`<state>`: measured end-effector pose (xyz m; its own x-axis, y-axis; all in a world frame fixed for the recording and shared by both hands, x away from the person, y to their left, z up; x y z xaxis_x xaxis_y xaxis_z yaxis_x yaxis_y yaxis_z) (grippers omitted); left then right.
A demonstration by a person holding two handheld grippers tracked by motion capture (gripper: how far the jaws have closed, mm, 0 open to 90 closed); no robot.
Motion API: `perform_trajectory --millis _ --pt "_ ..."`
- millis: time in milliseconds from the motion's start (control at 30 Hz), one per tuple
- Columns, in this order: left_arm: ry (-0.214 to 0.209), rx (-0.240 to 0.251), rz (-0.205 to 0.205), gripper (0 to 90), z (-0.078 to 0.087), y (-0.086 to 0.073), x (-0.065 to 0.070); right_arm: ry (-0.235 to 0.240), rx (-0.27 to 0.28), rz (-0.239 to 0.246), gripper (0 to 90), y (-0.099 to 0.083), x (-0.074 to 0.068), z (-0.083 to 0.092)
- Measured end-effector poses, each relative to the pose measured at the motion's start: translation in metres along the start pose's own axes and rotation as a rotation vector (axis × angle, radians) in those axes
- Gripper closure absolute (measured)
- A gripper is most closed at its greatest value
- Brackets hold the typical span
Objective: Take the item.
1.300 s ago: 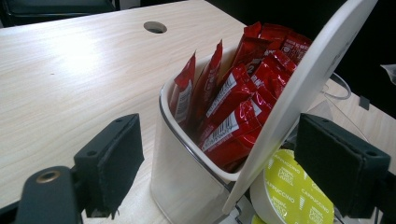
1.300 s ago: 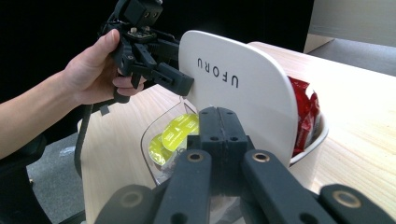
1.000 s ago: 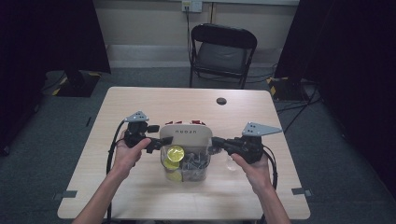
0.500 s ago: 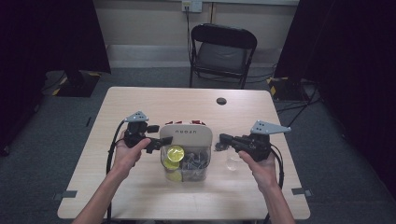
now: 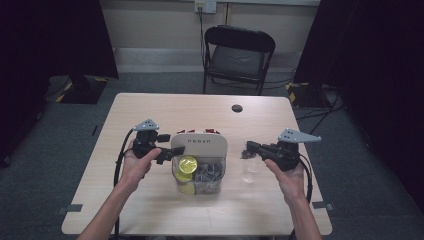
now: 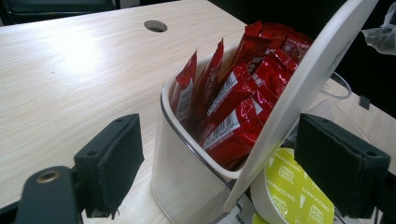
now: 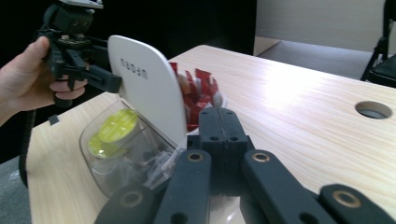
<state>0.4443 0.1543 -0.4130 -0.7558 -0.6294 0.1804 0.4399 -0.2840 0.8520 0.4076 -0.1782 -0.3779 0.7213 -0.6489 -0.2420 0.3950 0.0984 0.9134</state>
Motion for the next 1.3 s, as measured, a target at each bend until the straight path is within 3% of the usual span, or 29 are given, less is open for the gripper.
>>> perform_trajectory --millis 367,1300 --pt "-0.001 0.0 -0.001 15.2 0.0 0.0 0.0 -0.064 -0.045 -0.01 90.0 -0.014 0.018 -0.001" --pt "0.005 -0.002 0.004 15.4 0.001 0.0 0.0 -0.139 -0.13 -0.016 90.0 -0.039 0.034 -0.009"
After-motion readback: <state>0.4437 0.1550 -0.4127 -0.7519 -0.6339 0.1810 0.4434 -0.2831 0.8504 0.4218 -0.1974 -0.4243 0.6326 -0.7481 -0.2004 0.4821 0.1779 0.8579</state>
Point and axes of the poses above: each handheld gripper's, and its own axes: z roughly backward along the jaws, y roughly out of its top, x roughly to its right, the point moved 5 cm from there along -z, roughly forward along the jaws, and after that the axes turned 4 degrees about -z, right-handed, at the moved point
